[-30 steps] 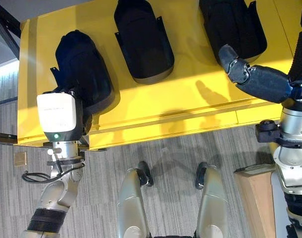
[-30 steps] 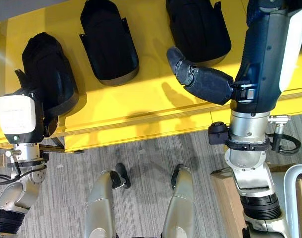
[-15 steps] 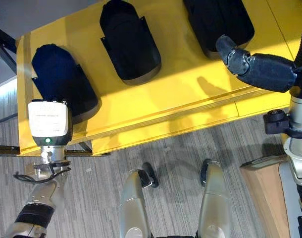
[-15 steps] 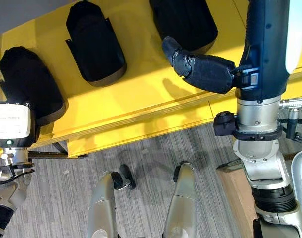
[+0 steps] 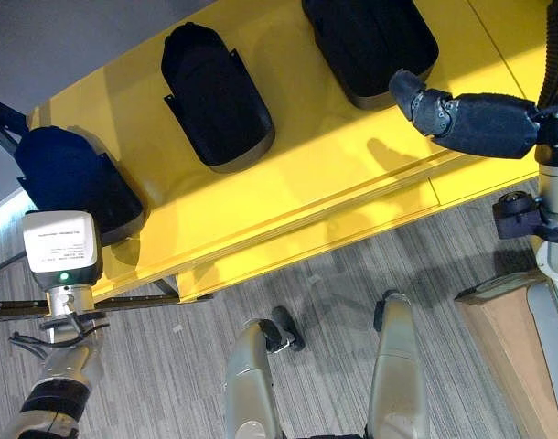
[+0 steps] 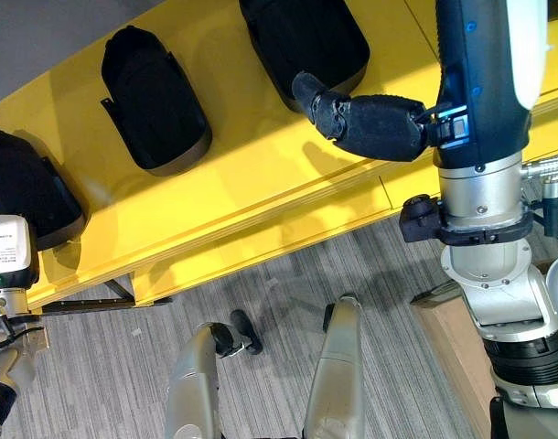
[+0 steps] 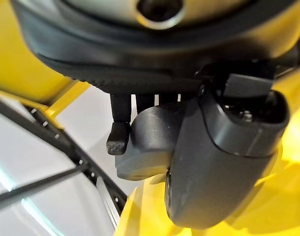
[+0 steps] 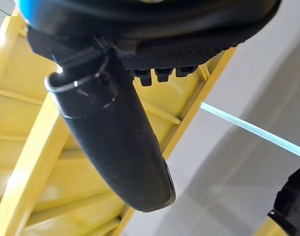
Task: Move parts from the plastic box to the shelf.
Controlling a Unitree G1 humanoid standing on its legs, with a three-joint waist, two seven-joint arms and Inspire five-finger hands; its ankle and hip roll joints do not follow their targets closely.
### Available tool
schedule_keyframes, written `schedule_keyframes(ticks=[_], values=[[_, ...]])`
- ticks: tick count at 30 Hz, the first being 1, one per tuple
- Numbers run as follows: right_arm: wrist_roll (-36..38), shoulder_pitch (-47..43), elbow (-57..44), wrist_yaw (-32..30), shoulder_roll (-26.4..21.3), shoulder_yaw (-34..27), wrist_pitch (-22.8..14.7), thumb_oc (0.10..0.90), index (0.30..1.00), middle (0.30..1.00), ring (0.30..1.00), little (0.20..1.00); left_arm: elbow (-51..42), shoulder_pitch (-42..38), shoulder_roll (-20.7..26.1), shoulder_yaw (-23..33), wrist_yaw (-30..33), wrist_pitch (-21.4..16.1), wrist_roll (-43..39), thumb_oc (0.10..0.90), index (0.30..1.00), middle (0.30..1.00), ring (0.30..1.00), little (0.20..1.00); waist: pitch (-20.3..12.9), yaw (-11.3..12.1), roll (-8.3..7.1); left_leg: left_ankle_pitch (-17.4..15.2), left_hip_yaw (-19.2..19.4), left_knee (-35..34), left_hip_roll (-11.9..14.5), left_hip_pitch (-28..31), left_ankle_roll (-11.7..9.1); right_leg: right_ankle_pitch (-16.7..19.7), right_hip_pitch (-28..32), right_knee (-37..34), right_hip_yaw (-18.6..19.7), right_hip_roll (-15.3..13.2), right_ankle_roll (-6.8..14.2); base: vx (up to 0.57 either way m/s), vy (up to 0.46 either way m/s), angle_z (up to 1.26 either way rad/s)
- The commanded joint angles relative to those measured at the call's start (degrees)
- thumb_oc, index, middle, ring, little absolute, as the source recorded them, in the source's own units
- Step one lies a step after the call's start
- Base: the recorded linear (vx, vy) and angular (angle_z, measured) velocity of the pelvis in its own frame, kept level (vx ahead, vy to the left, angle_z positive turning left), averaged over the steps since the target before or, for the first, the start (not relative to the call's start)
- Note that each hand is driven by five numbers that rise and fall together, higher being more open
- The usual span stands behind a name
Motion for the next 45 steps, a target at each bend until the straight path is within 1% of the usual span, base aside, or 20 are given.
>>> schedule_keyframes(ticks=[1, 11, 13, 14, 15, 17, 21, 22, 24, 25, 27, 28, 29, 35, 37, 38, 40, 43, 44, 45], values=[[2.4, -8.2, -5.5, -0.7, -1.7, -2.1, -3.6, 0.900, 1.000, 1.000, 1.000, 1.000, 6.6, 4.1, 5.3, -3.2, -1.2, 0.8, 5.3, 0.400, 0.300, 0.300, 0.300, 0.300, -2.2, -1.8, 0.28, -4.1, -2.1, -6.1, -2.3, 4.4, -2.0, -6.0, 5.7, -1.1, -1.8, 0.8, -0.9, 0.04, 0.057, -0.10], [3.9, -8.8, -4.9, -0.7, -3.0, 0.8, -5.1, 0.900, 1.000, 1.000, 1.000, 1.000, 5.9, 5.7, 8.2, -4.5, -1.8, -2.1, 9.3, 0.400, 0.300, 0.300, 0.300, 0.300, -2.7, -1.8, 1.36, -5.9, -1.9, -5.2, -3.7, 6.1, -0.8, -6.2, 7.2, -1.6, -1.2, 0.4, -0.9, 0.06, 0.016, -0.03], [5.7, -11.7, -3.5, 1.8, -2.1, 4.3, -5.6, 0.900, 1.000, 1.000, 1.000, 1.000, 4.5, 8.7, 7.2, -4.4, -3.6, -2.1, 9.2, 0.400, 0.300, 0.300, 0.300, 0.300, -2.9, 0.0, 0.83, -4.6, -10.5, 4.5, -6.4, 3.4, -2.3, -3.7, 7.6, -3.4, 2.6, 2.5, -1.6, 0.11, 0.143, -0.20], [5.9, -12.5, -3.1, 2.3, -1.8, 5.1, -5.7, 0.900, 1.000, 1.000, 1.000, 1.000, 4.2, 9.2, 7.1, -4.7, -3.7, -2.0, 8.9, 0.400, 0.300, 0.300, 0.300, 0.300, -2.9, 0.4, 0.93, -4.5, -12.0, 5.8, -7.1, 2.9, -2.4, -3.6, 7.5, -3.4, 3.2, 2.9, -1.7, 0.16, 0.252, -0.82], [6.9, -14.9, -1.9, 4.1, -1.2, 7.3, -6.2, 0.900, 1.000, 1.000, 1.000, 1.000, 2.8, 10.6, 6.7, -5.6, -4.2, -1.6, 7.8, 0.400, 0.300, 0.300, 0.300, 0.300, -2.8, 1.8, 1.22, -4.3, -16.5, 8.0, -10.4, 2.1, -2.3, -3.2, 7.1, -3.3, 5.4, 4.3, -1.8, 0.11, 0.259, -1.54], [7.6, -17.7, -0.5, 5.3, -1.0, 9.2, -7.0, 0.900, 1.000, 1.000, 1.000, 1.000, 0.7, 12.0, 8.3, -6.1, -5.2, -2.2, 6.6, 0.400, 0.300, 0.300, 0.300, 0.300, -2.9, 3.2, 1.53, -6.0, -18.4, 3.3, -11.7, 4.2, -0.4, -2.6, 6.6, -3.5, 6.4, 5.4, -2.0, 0.06, 0.186, -1.57], [6.7, -17.8, 0.2, 4.4, -0.2, 9.8, -5.6, 0.900, 1.000, 1.000, 1.000, 1.000, -1.1, 12.0, 11.6, -4.6, -7.4, -5.1, 7.0, 0.400, 0.300, 0.300, 0.300, 0.300, -2.3, 3.7, 0.37, -3.8, -17.5, -3.4, -8.1, 5.6, -0.3, -1.0, 7.3, -6.0, 5.3, 4.3, -1.1, -0.02, -0.029, -0.54], [4.8, -16.2, -0.7, 2.1, -0.6, 9.0, -4.7, 0.900, 1.000, 1.000, 1.000, 1.000, -0.8, 10.6, 13.7, -3.7, -7.1, -7.6, 7.3, 0.400, 0.300, 0.300, 0.300, 0.300, -1.8, 2.2, -0.04, -2.3, -13.4, -7.6, -3.4, 7.0, -1.9, -1.2, 8.0, -6.7, 3.4, 2.7, -0.3, -0.13, -0.124, 0.35], [3.1, -13.7, -2.3, -1.0, -1.6, 7.2, -3.5, 0.900, 1.000, 1.000, 1.000, 1.000, 0.2, 8.1, 15.6, -3.8, -5.8, -10.7, 7.9, 0.400, 0.300, 0.300, 0.300, 0.300, -1.9, 0.0, -0.35, 0.2, -7.8, -12.3, 1.7, 8.8, -4.3, -1.9, 9.2, -8.0, 0.8, 0.0, 1.1, -0.11, -0.121, 1.01], [2.6, -12.1, -3.0, -2.9, -3.0, 5.3, -3.2, 0.900, 1.000, 1.000, 1.000, 1.000, 0.4, 6.5, 16.9, -4.2, -4.4, -12.6, 8.7, 0.400, 0.300, 0.300, 0.300, 0.300, -1.8, -1.9, -0.57, 2.9, -2.6, -14.7, 5.8, 9.6, -5.7, -1.6, 9.5, -8.6, -1.3, -2.0, 1.8, -0.08, -0.084, 1.46], [1.3, -9.7, -3.8, -5.5, -4.4, 2.6, -2.1, 0.900, 1.000, 1.000, 1.000, 1.000, 0.5, 4.2, 18.6, -5.5, -2.5, -14.5, 9.7, 0.400, 0.300, 0.300, 0.300, 0.300, -2.0, -4.5, -0.84, 7.0, 3.2, -17.6, 10.8, 10.8, -7.9, -1.3, 10.1, -9.4, -3.5, -4.2, 2.5, -0.13, -0.078, 1.67], [0.7, -7.1, -4.4, -7.1, -5.8, -0.3, -1.8, 0.900, 1.000, 1.000, 1.000, 1.000, -0.6, 1.7, 20.1, -7.2, -2.8, -14.9, 10.0, 0.400, 0.300, 0.300, 0.300, 0.300, -2.4, -6.0, -0.64, 9.4, 6.5, -21.0, 11.7, 12.3, -8.4, -1.5, 10.8, -9.8, -5.0, -5.5, 3.1, -0.12, -0.017, 1.80], [0.4, -5.8, -4.5, -8.0, -6.5, -1.6, -2.0, 0.900, 1.000, 1.000, 1.000, 1.000, -1.9, 0.1, 20.9, -8.1, -3.8, -14.9, 10.0, 0.400, 0.300, 0.300, 0.300, 0.300, -2.4, -6.1, -0.43, 10.1, 6.9, -22.4, 10.9, 12.8, -8.4, -1.8, 10.9, -9.7, -5.3, -6.1, 3.3, -0.08, 0.048, 1.52], [1.9, -2.9, -3.7, -5.8, -7.7, -4.8, -5.2, 0.900, 1.000, 1.000, 1.000, 1.000, -9.2, -0.4, 21.4, -6.9, -11.9, -14.4, 10.0, 0.400, 0.300, 0.300, 0.300, 0.300, -2.0, -5.1, 0.15, 4.5, 2.1, -15.4, 8.9, 12.5, -7.7, -1.6, 10.4, -8.2, -2.1, -7.0, 3.8, 0.05, 0.116, 0.42], [3.0, -3.5, -3.4, -3.9, -7.6, -4.2, -6.0, 0.900, 1.000, 1.000, 1.000, 1.000, -10.5, 1.8, 20.7, -5.6, -13.2, -14.0, 10.3, 0.400, 0.300, 0.300, 0.300, 0.300, -2.1, -4.0, 0.09, 3.4, -2.2, -11.6, 7.7, 11.5, -6.9, -0.1, 9.9, -9.0, 0.0, -6.0, 3.3, 0.08, 0.171, -0.56], [5.8, -6.1, -2.2, -0.6, -7.7, -1.6, -6.5, 0.900, 1.000, 1.000, 1.000, 1.000, -12.5, 7.7, 18.8, -2.8, -13.8, -12.8, 10.4, 0.400, 0.300, 0.300, 0.300, 0.300, -2.7, -2.0, 0.11, -0.2, -10.0, -5.6, 4.3, 10.8, -6.0, 1.1, 9.6, -9.9, 3.9, -4.3, 3.3, 0.13, 0.262, -0.98], [7.3, -8.6, -0.5, 0.6, -7.8, 0.5, -6.9, 0.900, 1.000, 1.000, 1.000, 1.000, -12.2, 11.4, 18.3, -0.9, -12.5, -13.6, 10.9, 0.400, 0.300, 0.300, 0.300, 0.300, -3.0, -0.9, -0.10, -2.4, -12.6, -3.8, 2.7, 11.4, -5.4, 1.9, 9.6, -9.9, 5.8, -3.4, 3.8, 0.13, 0.194, -1.44], [6.2, -11.6, -0.1, -0.8, -7.1, 3.6, -6.1, 0.900, 1.000, 1.000, 1.000, 1.000, -9.4, 11.6, 18.8, -1.3, -9.6, -15.5, 12.3, 0.400, 0.300, 0.300, 0.300, 0.300, -2.9, -0.4, -0.62, -3.3, -13.3, -2.6, 2.6, 10.5, -5.3, 2.9, 9.8, -10.4, 6.2, -3.3, 4.6, -0.03, 0.011, -0.70], [5.7, -11.9, -0.4, -1.3, -7.1, 3.9, -5.8, 0.900, 1.000, 1.000, 1.000, 1.000, -8.8, 11.7, 19.3, -1.3, -8.7, -15.9, 12.4, 0.400, 0.300, 0.300, 0.300, 0.300, -3.1, -0.5, -0.56, -5.3, -11.8, -4.1, 2.2, 11.4, -4.3, 3.6, 10.2, -11.3, 5.3, -3.9, 4.9, -0.04, -0.005, 0.10], [5.5, -12.1, -0.6, -1.6, -7.0, 4.1, -5.4, 0.900, 1.000, 1.000, 1.000, 1.000, -8.7, 11.5, 19.4, -1.5, -8.6, -15.9, 12.5, 0.400, 0.300, 0.300, 0.300, 0.300, -3.1, -0.4, -0.71, -4.5, -11.7, -4.3, 2.3, 11.1, -4.5, 4.0, 10.2, -11.9, 5.4, -4.0, 5.1, -0.06, -0.016, 0.03]])
